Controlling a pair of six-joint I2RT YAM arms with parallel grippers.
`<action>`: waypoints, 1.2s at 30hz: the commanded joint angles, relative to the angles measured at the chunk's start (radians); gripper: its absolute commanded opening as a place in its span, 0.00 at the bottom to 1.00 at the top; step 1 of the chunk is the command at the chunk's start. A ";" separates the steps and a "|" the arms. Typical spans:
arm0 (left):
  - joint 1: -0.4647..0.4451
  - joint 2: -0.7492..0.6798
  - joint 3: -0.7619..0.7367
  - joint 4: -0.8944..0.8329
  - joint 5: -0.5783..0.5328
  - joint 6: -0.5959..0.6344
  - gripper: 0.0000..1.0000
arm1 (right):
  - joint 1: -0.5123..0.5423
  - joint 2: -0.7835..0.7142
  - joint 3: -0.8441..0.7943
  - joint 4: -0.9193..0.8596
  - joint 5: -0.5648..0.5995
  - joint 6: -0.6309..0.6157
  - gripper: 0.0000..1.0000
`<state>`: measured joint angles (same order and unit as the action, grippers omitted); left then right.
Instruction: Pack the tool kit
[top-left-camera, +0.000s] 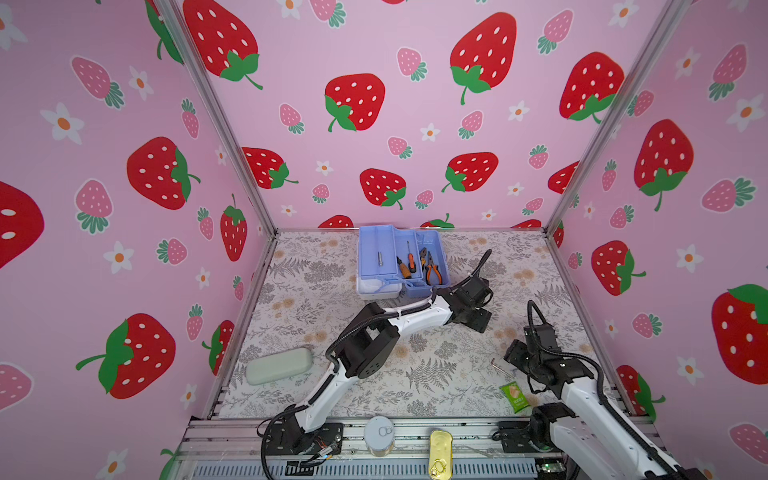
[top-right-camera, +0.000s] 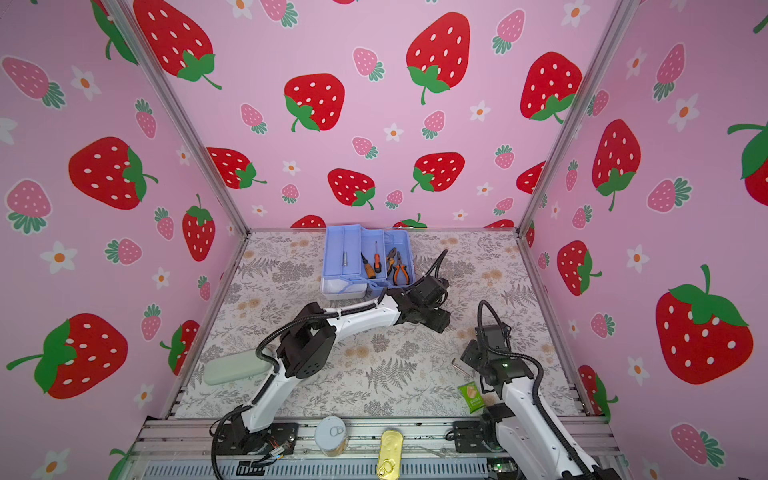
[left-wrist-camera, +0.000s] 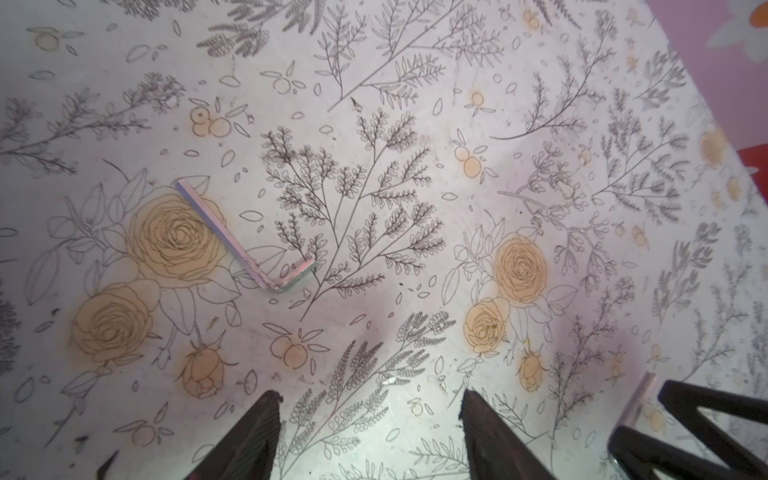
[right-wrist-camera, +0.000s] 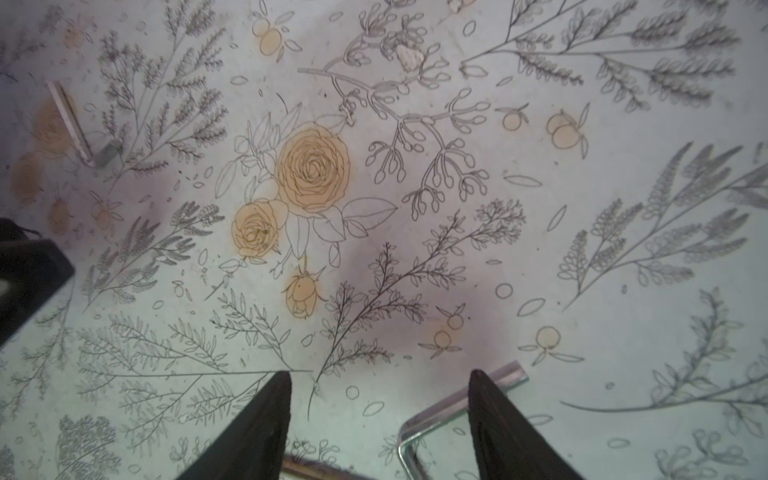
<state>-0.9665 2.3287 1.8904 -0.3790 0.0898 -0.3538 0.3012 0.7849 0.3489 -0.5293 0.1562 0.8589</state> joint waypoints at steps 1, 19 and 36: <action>0.008 -0.050 -0.008 0.029 0.094 0.037 0.72 | 0.059 0.024 0.046 -0.118 0.078 0.123 0.70; -0.040 -0.081 0.020 -0.015 0.122 0.148 0.72 | 0.329 0.334 0.089 0.045 0.096 0.359 0.70; -0.028 -0.181 -0.063 -0.007 -0.011 0.124 0.72 | 0.521 0.778 0.423 0.269 0.047 0.249 0.34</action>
<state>-0.9054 2.1593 1.8275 -0.3977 0.0334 -0.2390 0.7902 1.5375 0.7345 -0.2653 0.2508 1.1767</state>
